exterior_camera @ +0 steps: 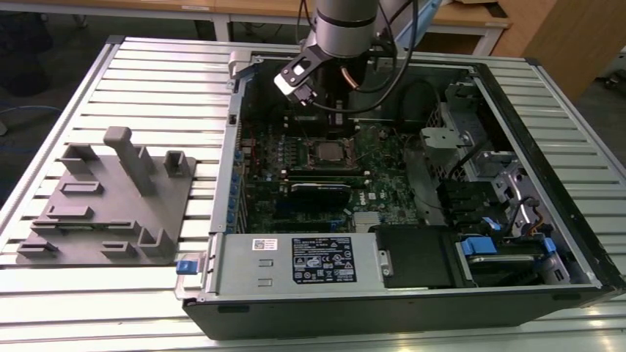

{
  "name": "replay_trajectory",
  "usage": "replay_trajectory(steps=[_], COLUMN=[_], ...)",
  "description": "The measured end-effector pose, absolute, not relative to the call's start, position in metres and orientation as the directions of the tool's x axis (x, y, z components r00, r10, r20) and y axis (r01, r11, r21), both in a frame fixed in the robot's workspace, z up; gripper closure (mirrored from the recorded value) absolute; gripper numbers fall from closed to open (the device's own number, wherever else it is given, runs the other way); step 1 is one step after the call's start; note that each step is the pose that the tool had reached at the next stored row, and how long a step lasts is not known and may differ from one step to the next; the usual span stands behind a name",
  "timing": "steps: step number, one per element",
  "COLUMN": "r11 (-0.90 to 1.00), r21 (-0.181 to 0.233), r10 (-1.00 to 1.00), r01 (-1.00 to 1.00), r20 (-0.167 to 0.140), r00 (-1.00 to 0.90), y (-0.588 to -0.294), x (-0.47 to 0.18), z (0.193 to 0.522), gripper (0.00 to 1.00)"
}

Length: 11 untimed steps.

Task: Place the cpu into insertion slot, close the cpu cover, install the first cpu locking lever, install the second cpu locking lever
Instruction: 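Close the cpu cover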

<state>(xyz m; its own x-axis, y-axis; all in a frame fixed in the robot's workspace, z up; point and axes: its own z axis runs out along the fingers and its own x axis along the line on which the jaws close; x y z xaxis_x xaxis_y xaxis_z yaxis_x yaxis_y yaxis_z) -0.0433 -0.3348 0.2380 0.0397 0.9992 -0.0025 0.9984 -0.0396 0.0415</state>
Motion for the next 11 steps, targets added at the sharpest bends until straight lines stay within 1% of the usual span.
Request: replay_trajectory(steps=[11], r11=[-0.04], r21=[0.042], r10=[0.999], r01=[0.998], r20=[-0.002], r00=[0.04], y=[-0.3348], x=[-0.0433], z=[0.2459], gripper=[0.9])
